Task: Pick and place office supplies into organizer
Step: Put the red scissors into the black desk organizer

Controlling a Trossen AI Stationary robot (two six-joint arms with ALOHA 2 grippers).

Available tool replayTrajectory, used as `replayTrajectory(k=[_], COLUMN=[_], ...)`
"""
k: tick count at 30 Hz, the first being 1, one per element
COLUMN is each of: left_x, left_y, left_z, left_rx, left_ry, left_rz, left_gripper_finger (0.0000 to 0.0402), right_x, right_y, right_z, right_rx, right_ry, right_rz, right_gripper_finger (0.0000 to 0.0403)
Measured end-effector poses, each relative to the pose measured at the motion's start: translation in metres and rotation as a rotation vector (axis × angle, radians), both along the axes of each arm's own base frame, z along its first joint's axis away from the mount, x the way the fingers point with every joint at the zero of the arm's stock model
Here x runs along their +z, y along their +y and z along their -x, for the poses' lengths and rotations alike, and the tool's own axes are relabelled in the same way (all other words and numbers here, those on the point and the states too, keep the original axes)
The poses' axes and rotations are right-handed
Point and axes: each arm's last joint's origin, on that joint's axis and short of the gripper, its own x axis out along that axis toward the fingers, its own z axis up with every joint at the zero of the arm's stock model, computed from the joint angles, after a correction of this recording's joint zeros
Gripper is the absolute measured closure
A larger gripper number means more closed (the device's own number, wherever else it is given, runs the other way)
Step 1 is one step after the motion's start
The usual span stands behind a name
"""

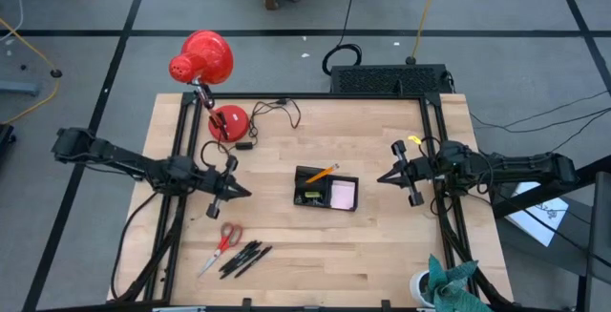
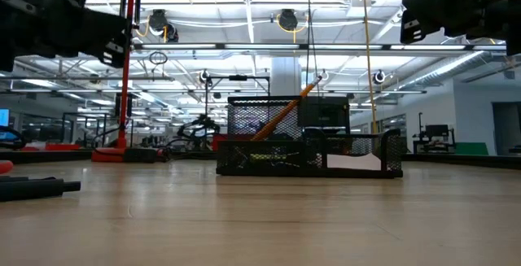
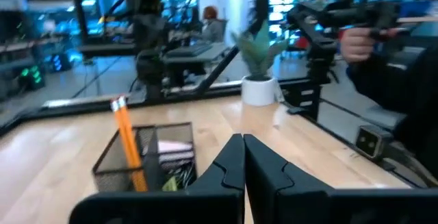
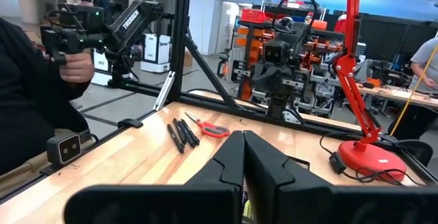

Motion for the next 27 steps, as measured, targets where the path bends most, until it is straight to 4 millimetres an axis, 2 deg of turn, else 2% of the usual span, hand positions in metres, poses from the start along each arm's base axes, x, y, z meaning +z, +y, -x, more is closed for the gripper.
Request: replayTrajectory(k=[6, 12, 21, 24, 27], left_x=[-0.002, -0.011, -0.012, -0.003, 0.020], left_y=[0.000, 0.000, 0.000, -0.007, -0.016], left_z=[0.000, 0.000, -0.002, -0.008, -0.013], left_rx=[0.025, 0.039, 0.057, 0.117, 0.177], left_ry=[0.052, 0.144, 0.213, 0.325, 0.439], left_rz=[0.107, 0.095, 0.135, 0.080, 0.030], left_gripper_finger=[0.0381, 0.0377, 0.0376, 0.0376, 0.0376], right_x=[0.000, 0.000, -0.001, 0.000, 0.000], right_y=[0.000, 0.000, 0.000, -0.002, -0.004], right_z=[0.000, 0.000, 0.000, -0.001, -0.001], right_rx=[-0.001, -0.001, -0.011, -0.079, -0.133], right_ry=[-0.002, -0.001, 0.004, 0.003, 0.003], right_rz=[0.005, 0.006, 0.005, 0.002, -0.002], right_gripper_finger=[0.0403, 0.0403, 0.0403, 0.0403, 0.0403])
